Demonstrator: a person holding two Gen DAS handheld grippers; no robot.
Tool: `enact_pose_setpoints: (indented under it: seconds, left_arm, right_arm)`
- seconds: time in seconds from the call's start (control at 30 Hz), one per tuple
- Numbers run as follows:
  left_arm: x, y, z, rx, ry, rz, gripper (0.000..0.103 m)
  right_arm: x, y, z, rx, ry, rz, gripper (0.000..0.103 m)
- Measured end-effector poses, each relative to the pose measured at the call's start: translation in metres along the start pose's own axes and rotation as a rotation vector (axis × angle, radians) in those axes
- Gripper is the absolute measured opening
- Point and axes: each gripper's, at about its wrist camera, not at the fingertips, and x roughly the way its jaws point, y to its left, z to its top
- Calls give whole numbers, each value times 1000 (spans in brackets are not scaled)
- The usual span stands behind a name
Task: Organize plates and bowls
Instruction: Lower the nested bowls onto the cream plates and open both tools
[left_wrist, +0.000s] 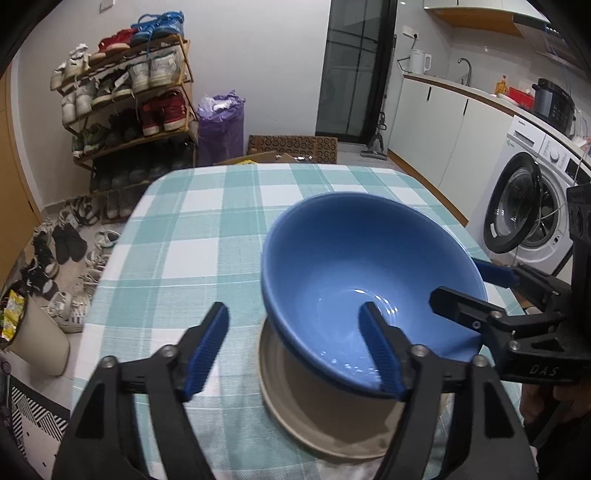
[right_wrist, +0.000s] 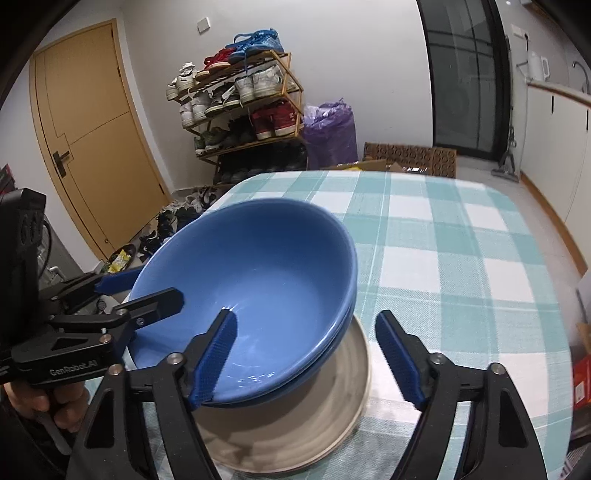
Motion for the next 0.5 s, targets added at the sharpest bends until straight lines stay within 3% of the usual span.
enact_pose_setpoints:
  seconds: [0.13,0.2,0.5]
  left_arm:
    - [-12,1,-3,12,-29,5,83]
    - [-16,1,-5,16,-45,19,98]
    - [-35,2,-25,23,-102,44,103]
  right_arm:
    - [-7,3,1,-19,-24,0,92]
    - [-11,4,-1,-36,-36,-9,101]
    - [-36,9,-24,-97,-126,-31,102]
